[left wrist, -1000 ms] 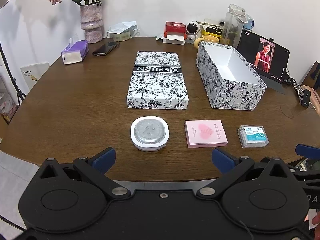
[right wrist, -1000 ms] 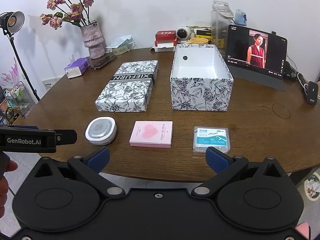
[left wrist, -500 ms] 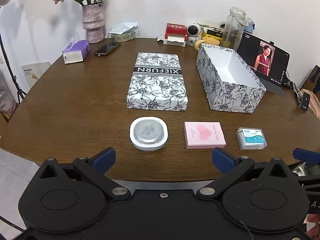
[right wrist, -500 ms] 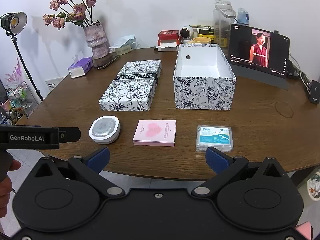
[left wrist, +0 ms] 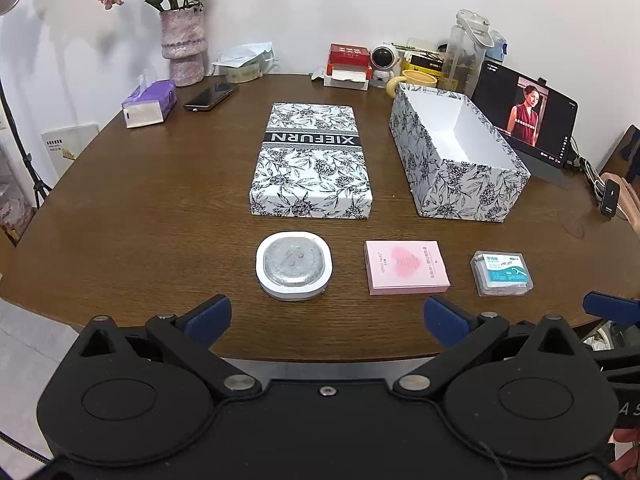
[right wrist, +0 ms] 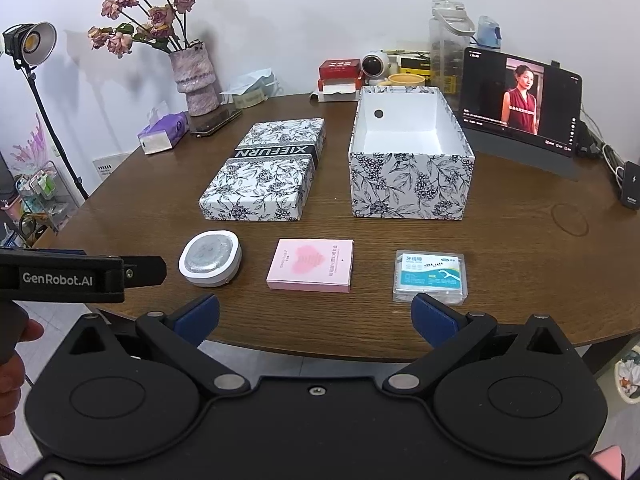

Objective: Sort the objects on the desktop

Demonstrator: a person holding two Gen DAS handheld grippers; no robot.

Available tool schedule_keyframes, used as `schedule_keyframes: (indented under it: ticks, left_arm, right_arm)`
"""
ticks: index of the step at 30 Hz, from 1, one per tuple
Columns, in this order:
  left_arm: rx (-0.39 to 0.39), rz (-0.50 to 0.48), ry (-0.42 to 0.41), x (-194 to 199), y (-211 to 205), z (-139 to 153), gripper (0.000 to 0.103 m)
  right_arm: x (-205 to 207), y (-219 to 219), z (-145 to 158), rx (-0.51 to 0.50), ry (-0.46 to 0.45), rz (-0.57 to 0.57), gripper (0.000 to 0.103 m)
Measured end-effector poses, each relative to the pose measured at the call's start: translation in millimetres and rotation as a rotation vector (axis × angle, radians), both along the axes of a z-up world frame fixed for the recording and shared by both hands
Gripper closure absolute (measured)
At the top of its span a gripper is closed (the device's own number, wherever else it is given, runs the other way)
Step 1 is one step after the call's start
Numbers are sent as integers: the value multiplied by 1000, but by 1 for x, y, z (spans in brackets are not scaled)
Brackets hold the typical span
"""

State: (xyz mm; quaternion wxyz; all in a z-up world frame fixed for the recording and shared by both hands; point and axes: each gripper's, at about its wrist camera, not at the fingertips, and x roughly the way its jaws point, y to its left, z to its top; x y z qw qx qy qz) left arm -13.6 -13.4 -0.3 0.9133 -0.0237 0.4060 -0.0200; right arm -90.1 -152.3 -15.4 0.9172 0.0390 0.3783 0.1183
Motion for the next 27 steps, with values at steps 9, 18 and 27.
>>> schedule_keyframes:
  ticks: [9,18,27]
  left_arm:
    - [8,1,1,1,-3,0,0]
    - [14,1,8,4,-5,0,0]
    - [24,2,10,7,-9,0,0]
  right_arm:
    - [2,-3,0,4,-4,-2,0]
    - [5,-5,0,5,-4,-2,0]
    - [8,-9,0,5,-3,-1,0]
